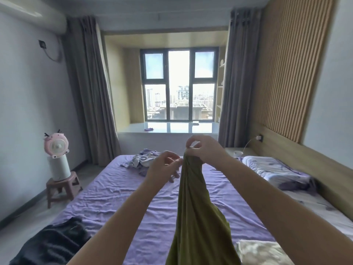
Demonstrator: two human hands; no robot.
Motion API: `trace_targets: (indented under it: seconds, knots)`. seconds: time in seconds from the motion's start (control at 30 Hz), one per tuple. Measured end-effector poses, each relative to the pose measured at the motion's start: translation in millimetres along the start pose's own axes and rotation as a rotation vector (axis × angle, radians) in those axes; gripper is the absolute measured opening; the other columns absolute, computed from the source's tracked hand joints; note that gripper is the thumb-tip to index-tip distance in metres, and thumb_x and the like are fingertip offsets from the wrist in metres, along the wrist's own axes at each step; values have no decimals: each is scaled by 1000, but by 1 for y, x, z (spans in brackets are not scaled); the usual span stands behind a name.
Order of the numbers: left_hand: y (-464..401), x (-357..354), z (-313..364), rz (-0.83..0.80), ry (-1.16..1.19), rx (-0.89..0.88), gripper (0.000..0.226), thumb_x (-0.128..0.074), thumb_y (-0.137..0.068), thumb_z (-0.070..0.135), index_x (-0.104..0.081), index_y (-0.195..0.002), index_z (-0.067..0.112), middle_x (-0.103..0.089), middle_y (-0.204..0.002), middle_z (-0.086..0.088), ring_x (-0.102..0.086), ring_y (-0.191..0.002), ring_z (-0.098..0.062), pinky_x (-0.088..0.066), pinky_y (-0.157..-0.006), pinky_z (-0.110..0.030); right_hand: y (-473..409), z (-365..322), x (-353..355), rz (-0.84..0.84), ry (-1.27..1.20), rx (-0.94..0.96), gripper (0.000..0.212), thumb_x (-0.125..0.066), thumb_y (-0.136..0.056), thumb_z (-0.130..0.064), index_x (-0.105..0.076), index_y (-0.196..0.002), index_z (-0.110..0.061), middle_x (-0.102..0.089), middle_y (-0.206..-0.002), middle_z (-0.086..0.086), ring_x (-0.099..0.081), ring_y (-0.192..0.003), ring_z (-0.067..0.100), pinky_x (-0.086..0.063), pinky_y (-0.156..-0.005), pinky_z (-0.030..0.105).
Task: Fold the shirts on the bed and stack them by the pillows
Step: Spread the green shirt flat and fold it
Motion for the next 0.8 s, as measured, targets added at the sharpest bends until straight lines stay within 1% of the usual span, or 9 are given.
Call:
trace_targets:
  seconds: [0.07, 0.13, 0.23, 0.37, 0.43, 0.5, 0.57, 0.7, 0.8]
  knots:
    - [15, -27, 7, -85, 109, 48, 23, -73, -79, 20, -60, -96, 13, -67, -81, -6, -68, -72, -19, -59, -64, -38, 9, -8, 4, -14, 16, 13, 7, -69, -80, -11, -65, -85, -14, -68, -89, 16, -67, -82, 29, -59, -72, 38]
    - [24, -41, 16, -96, 144, 59, 31, -77, -76, 21, -57, -99, 14, -66, -89, -6, -68, -81, -22, -59, -71, -40, 17, -9, 12, -52, -21, -9, 7, -67, -82, -7, -67, -87, -12, -68, -93, 17, -68, -85, 29, -59, -72, 34]
    - [30, -53, 26, -85, 160, 63, 39, -80, -73, 20, -55, -103, 14, -66, -96, -8, -68, -86, -22, -59, -72, -35, 30, -4, 21, -177, -104, -78, 23, -57, -85, 3, -67, -103, -7, -67, -101, 13, -67, -87, 21, -57, -69, 20]
    - [33, -71, 38, -100, 180, 49, 46, -81, -71, 12, -53, -108, 13, -67, -95, -6, -67, -85, -19, -54, -65, -22, 49, 0, 36, -262, -162, -97, 43, -50, -81, 16, -60, -119, -3, -62, -110, 8, -63, -91, 16, -55, -67, 15]
    - [33, -79, 43, -98, 193, 51, 44, -73, -76, 1, -52, -114, 6, -68, -92, -8, -67, -80, -18, -54, -65, -23, 55, 2, 45, -265, -238, -109, 45, -50, -81, 18, -57, -122, 0, -62, -111, 10, -63, -90, 16, -55, -65, 16]
    - [30, -81, 47, -79, 209, 64, 38, -60, -82, -6, -52, -119, -1, -70, -88, -13, -67, -77, -23, -57, -74, -35, 58, 5, 53, -261, -311, -122, 45, -48, -82, 19, -55, -123, 2, -62, -114, 15, -64, -92, 18, -55, -65, 18]
    - [29, -79, 52, -87, 273, 70, 32, -55, -85, -6, -55, -117, -1, -72, -77, -8, -69, -71, -20, -58, -72, -33, 60, 7, 60, -250, -347, -124, 45, -46, -83, 20, -55, -123, 3, -63, -113, 15, -65, -90, 18, -55, -64, 20]
    - [35, -82, 67, -124, 364, 97, 40, -68, -82, 4, -48, -115, 11, -71, -90, -6, -71, -79, -17, -56, -66, -24, 58, 5, 61, -270, -356, -95, 43, -43, -83, 21, -56, -121, 4, -63, -106, 14, -66, -89, 21, -56, -64, 22]
    - [38, -85, 72, -129, 309, 104, 49, -77, -75, 14, -46, -114, 17, -68, -103, -9, -69, -92, -21, -58, -78, -31, 53, 0, 63, -263, -322, -54, 36, -47, -84, 17, -60, -115, 3, -65, -104, 16, -66, -96, 25, -59, -73, 31]
Point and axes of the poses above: each hand's wrist, its own y-axis away from the middle knuckle, its own x-axis out of the back of the hand, z = x × y, the point moved 10 cm from there along -y, towards the middle knuckle
